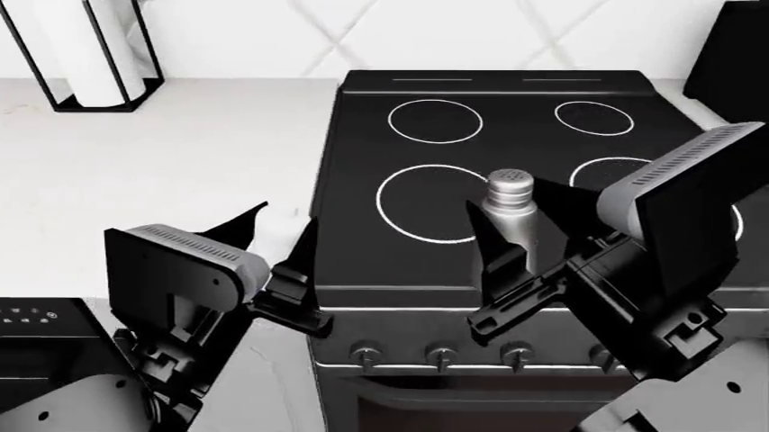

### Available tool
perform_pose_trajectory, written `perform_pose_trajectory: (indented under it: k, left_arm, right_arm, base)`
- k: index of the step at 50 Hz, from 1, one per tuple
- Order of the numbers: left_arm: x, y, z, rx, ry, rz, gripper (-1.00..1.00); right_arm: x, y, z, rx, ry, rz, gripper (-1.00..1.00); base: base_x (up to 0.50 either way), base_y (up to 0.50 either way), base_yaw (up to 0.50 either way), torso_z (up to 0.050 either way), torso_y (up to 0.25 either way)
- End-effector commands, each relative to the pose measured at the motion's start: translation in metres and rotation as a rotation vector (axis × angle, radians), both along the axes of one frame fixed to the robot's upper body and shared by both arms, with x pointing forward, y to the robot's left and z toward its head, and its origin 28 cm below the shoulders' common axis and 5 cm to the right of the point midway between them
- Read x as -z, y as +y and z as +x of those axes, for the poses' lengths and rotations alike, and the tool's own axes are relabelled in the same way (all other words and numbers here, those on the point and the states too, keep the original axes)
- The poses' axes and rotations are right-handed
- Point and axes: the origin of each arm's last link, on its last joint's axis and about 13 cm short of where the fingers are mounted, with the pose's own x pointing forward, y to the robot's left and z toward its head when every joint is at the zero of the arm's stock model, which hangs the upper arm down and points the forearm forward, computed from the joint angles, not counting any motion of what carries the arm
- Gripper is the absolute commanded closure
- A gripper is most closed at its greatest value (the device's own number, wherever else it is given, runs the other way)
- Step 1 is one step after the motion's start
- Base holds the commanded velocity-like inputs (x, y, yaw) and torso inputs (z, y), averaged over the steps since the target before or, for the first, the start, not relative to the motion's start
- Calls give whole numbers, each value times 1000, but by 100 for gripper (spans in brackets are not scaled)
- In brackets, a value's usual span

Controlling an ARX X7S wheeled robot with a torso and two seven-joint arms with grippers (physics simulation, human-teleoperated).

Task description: Pick and place the shaker into the drawer. Then close the cabinet.

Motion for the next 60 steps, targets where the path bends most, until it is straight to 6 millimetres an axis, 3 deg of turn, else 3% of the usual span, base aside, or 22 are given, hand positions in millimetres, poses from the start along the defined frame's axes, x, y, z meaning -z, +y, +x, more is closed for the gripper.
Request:
perform_pose_trajectory:
  k: [1,60]
  left_arm:
    - [-1,0,-1,11,1,-13,100]
    - [6,-3,-2,22,19,-1,100]
  right_arm:
    - [-1,1,0,7,-3,-5,100]
    - [4,-2,-5,30,-3,23,100]
  base:
    - [2,-500,0,0,0]
    - [-212,-501,0,0,0]
